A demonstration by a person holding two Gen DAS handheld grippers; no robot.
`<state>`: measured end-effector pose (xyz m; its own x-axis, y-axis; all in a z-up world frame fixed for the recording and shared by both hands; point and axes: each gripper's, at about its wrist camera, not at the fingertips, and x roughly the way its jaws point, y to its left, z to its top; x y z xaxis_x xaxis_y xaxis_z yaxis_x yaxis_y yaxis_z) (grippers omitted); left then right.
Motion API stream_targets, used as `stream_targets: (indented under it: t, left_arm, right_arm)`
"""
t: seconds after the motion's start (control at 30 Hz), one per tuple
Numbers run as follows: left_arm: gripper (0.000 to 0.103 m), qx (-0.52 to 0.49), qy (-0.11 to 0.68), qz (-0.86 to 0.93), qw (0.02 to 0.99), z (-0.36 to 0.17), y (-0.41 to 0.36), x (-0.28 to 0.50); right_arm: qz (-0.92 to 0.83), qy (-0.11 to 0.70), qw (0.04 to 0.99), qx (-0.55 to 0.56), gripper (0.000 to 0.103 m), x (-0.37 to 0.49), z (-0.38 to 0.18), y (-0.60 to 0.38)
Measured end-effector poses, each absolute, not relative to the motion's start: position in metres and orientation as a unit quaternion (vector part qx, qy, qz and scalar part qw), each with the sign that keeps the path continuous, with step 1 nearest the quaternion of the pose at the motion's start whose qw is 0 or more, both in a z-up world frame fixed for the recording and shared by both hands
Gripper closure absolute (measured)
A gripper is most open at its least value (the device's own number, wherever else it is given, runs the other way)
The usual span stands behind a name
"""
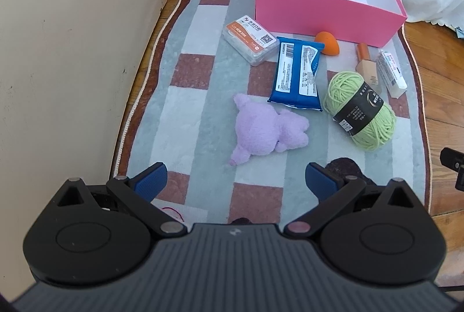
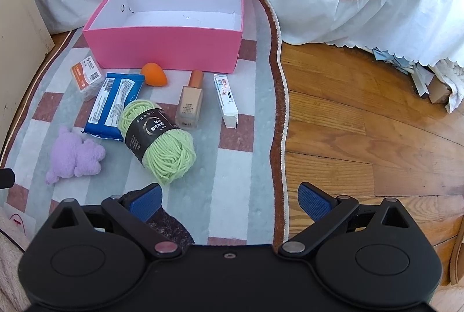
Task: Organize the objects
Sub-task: 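Move the left gripper toward the green yarn ball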
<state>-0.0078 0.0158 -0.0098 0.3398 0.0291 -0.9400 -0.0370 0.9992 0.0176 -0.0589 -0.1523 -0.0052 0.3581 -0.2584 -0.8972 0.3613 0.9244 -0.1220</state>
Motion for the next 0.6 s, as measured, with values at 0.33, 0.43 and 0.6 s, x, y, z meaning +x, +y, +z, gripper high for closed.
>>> stream_targets:
  t: [0.33,0.43,0.6]
  left_arm:
    - [0.000,-0.013,0.577,0.002,0.817,-0.011,0.014,-0.003]
    - [0.000,-0.013,0.576,0.004,0.817,-0.010,0.014,0.003]
    - [0.000,-0.022,0.576,0.002,0.817,-0.009,0.014,0.010]
  right_arm:
    - [-0.170,0.533,0.828,0.039,0.002,-0.061,-0.002,-0.144]
    - [-0.165,0.531,0.830,0.034,0.002,-0.059,0.002,-0.142]
    - [-0.164,0.531,0.831,0.027,0.002,-0.056,0.002,-0.144]
